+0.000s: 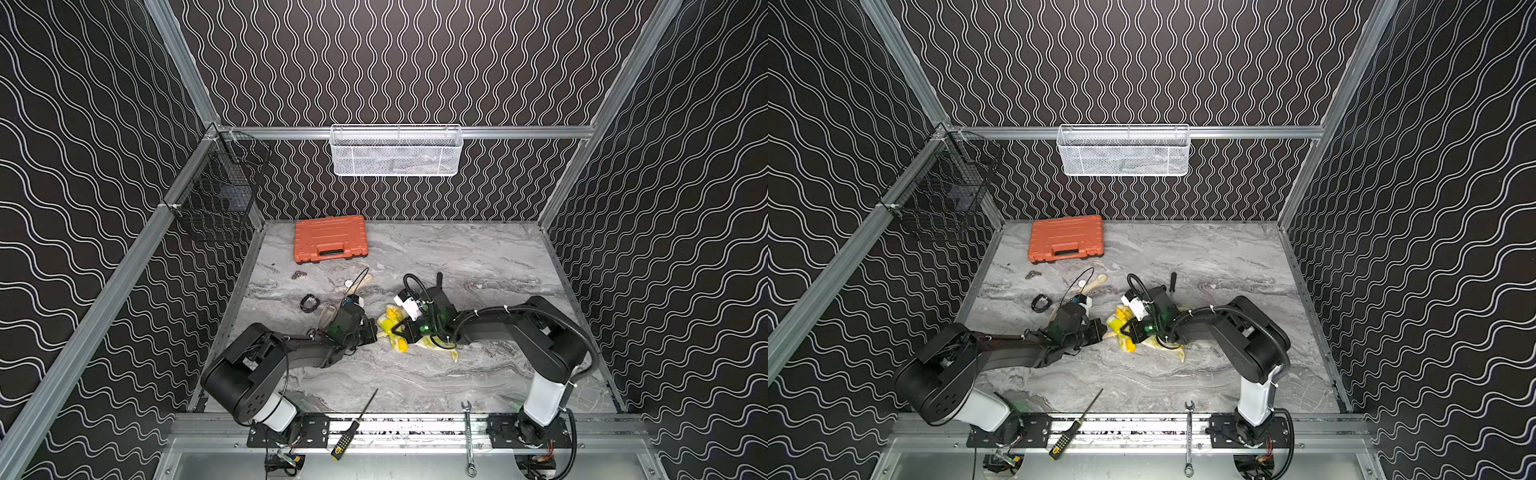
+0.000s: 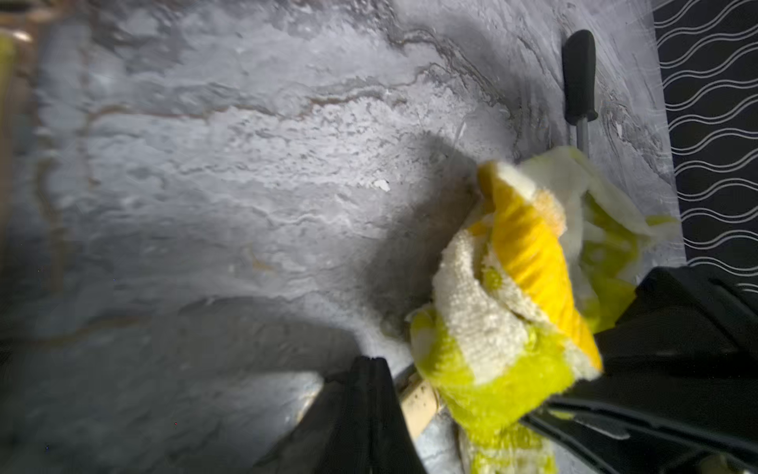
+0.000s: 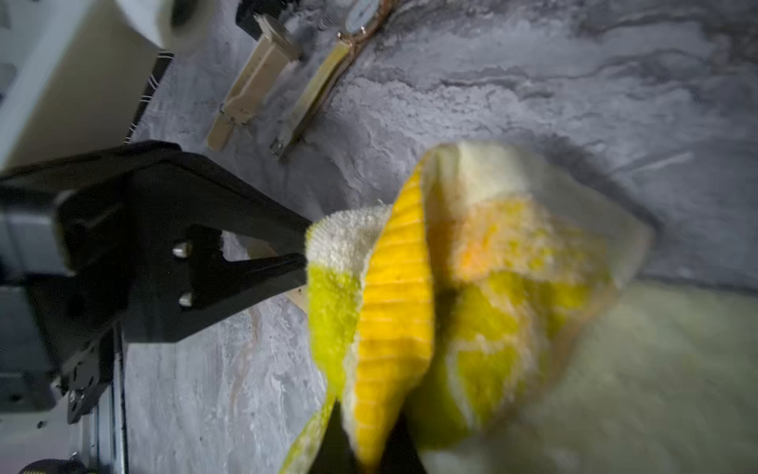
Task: Wipe the watch dial
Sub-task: Wipe the dirt from the watch dial.
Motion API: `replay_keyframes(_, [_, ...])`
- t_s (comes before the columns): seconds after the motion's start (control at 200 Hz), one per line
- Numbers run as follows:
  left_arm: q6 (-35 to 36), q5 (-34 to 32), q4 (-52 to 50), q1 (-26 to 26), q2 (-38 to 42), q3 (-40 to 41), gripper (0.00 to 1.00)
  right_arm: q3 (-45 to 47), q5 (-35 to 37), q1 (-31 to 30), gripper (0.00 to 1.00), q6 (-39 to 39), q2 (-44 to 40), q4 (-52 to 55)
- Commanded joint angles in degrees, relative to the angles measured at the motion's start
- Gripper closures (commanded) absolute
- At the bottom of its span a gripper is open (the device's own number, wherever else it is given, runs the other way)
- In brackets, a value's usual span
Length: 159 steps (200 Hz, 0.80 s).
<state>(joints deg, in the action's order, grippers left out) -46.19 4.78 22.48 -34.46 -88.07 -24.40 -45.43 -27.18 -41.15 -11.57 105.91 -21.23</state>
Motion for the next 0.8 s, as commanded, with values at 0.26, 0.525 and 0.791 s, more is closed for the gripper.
replay_keyframes(0.26, [2.3, -4.6, -18.5, 0.3, 1.9, 1.1, 0.97, 10.8, -2.6, 12.7, 1.00, -8.8, 5.3, -8.0])
replay_keyframes(0.525, [8.6, -2.7, -19.7, 0.3, 4.4, -2.6, 0.95, 10.8, -1.7, 15.7, 1.00, -9.1, 6.0, -4.0])
replay_keyframes(0.791, [11.6, -1.1, -30.1, 0.2, 10.6, -12.1, 0.92, 10.0, -4.1, 15.7, 1.00, -9.8, -2.2, -2.0])
